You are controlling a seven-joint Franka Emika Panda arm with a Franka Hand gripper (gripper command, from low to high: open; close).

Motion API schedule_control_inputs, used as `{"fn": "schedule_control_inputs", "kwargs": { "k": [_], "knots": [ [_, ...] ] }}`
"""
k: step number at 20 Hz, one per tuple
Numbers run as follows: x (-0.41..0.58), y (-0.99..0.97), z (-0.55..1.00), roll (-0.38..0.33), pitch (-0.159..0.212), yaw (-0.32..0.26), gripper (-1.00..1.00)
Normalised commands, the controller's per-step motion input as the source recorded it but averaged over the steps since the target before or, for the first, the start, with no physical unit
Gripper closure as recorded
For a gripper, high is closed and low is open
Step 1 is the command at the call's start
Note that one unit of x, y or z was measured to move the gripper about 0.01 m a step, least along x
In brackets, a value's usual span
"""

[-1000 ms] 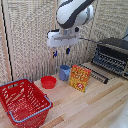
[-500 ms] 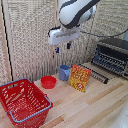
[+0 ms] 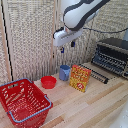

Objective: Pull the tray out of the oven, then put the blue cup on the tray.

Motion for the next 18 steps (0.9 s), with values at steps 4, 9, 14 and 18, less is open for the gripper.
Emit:
{"fn": "schedule_control_inputs", "kwargs": {
  "k": [4, 9, 14, 18],
  "knots": [
    [0.0, -0.6, -0.05, -0.267, 0.009, 0.066, -1.0],
    [0.021, -0.73, -0.06, -0.285, 0.012, 0.011, -1.0],
    [0.063, -0.79, -0.11, -0.288, 0.031, 0.0, -1.0],
    [0.129, -0.76, -0.2, -0.276, 0.024, 0.0, -1.0]
  ]
}}
